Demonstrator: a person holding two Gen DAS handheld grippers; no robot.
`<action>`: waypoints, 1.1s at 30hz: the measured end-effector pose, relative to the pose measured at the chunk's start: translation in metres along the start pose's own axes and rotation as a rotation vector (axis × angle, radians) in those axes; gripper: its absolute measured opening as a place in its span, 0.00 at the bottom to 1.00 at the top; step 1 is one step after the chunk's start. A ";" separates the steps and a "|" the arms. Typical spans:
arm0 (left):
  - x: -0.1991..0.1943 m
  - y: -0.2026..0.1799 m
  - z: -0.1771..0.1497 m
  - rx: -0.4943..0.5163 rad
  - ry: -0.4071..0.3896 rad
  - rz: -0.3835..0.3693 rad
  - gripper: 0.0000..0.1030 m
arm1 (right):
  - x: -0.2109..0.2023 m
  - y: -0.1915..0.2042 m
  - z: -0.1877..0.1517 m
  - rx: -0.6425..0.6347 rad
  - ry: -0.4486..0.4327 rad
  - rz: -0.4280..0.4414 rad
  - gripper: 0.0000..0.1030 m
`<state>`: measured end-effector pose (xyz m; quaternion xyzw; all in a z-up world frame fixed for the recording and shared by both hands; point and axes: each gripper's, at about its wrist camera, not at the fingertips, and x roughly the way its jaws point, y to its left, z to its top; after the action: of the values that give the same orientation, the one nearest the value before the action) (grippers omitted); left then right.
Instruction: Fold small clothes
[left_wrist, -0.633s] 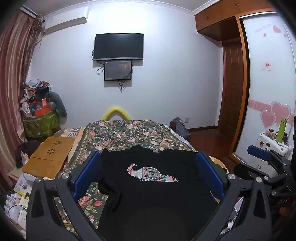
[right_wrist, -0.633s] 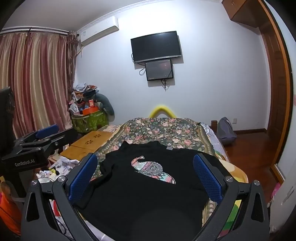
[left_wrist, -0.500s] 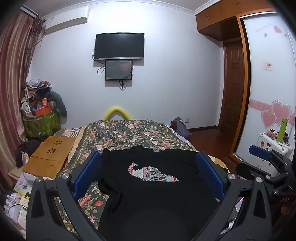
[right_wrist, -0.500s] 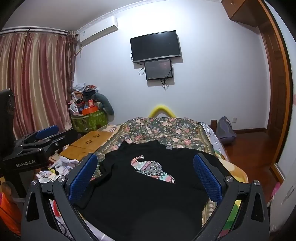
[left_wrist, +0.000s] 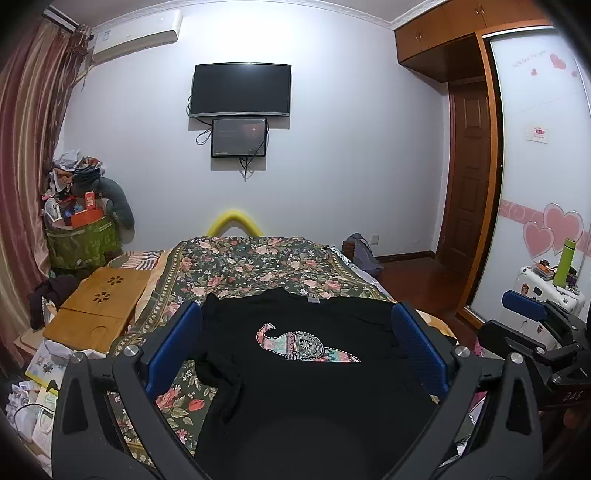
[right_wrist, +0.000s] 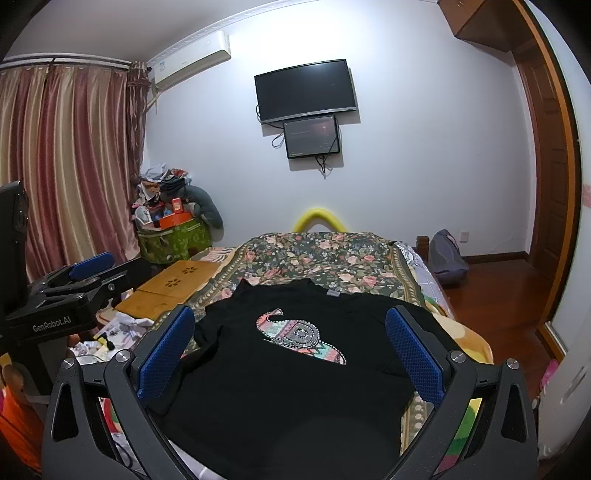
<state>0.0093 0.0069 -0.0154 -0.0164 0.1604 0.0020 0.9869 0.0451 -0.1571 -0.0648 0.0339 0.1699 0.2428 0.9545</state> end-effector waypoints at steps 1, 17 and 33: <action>0.000 0.000 -0.001 0.001 0.000 0.000 1.00 | 0.000 0.000 0.000 0.000 0.000 0.000 1.00; 0.003 -0.001 -0.005 0.013 -0.007 0.001 1.00 | 0.001 -0.003 0.002 -0.001 -0.003 0.001 1.00; -0.001 0.001 -0.004 0.013 -0.010 0.002 1.00 | -0.002 0.000 0.003 -0.007 -0.008 -0.003 1.00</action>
<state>0.0074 0.0080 -0.0191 -0.0097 0.1553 0.0021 0.9878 0.0445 -0.1582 -0.0614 0.0312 0.1654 0.2420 0.9555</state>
